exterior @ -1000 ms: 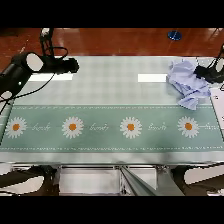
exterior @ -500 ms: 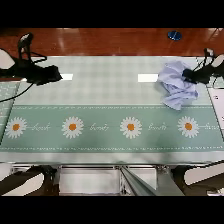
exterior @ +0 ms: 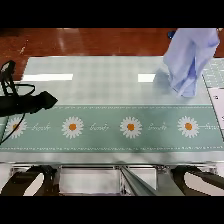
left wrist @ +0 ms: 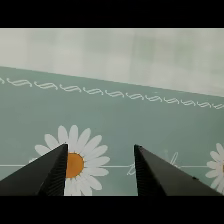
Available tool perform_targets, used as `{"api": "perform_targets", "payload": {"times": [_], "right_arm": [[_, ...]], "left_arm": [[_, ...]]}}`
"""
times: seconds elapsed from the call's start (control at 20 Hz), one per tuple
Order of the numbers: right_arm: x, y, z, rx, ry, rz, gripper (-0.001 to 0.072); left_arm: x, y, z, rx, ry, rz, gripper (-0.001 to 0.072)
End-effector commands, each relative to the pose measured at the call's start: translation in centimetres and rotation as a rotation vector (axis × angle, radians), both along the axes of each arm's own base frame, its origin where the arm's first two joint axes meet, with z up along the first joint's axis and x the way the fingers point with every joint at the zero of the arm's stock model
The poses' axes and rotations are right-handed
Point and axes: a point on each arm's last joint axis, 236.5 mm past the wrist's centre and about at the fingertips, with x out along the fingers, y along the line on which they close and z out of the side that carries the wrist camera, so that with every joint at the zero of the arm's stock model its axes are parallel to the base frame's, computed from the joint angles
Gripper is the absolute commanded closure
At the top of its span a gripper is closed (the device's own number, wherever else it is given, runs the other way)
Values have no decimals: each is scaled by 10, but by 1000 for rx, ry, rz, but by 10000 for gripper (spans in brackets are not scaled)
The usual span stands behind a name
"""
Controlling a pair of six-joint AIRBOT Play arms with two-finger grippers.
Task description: Fold the shirts.
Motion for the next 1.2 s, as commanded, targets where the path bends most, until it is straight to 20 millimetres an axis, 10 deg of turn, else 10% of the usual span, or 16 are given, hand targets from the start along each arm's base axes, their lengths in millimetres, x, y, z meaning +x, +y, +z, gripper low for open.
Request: {"api": "perform_targets", "payload": {"times": [0.0,0.15,0.35,0.65,0.85,0.95,1.0,1.15], "right_arm": [[-77,45,93,-27,-229,103,689],[-119,100,87,-39,-185,279,689],[-141,185,24,-63,-6,532,689],[-118,306,-196,-25,499,682,689],[-127,388,-302,39,718,769,689],[-126,402,-336,71,795,762,565],[-128,405,-343,98,829,770,284],[-102,360,-325,74,836,744,299]], "left_arm": [[-6,-12,-4,-59,-11,-7,200],[0,-10,-2,-59,-35,3,200],[1,-10,-1,-57,-42,3,200],[2,4,-4,24,-59,-24,200],[-1,27,-10,57,-24,28,200],[-1,28,-11,57,-21,30,200],[-1,28,-11,57,-20,28,200],[0,28,-13,57,-15,28,200]]}}
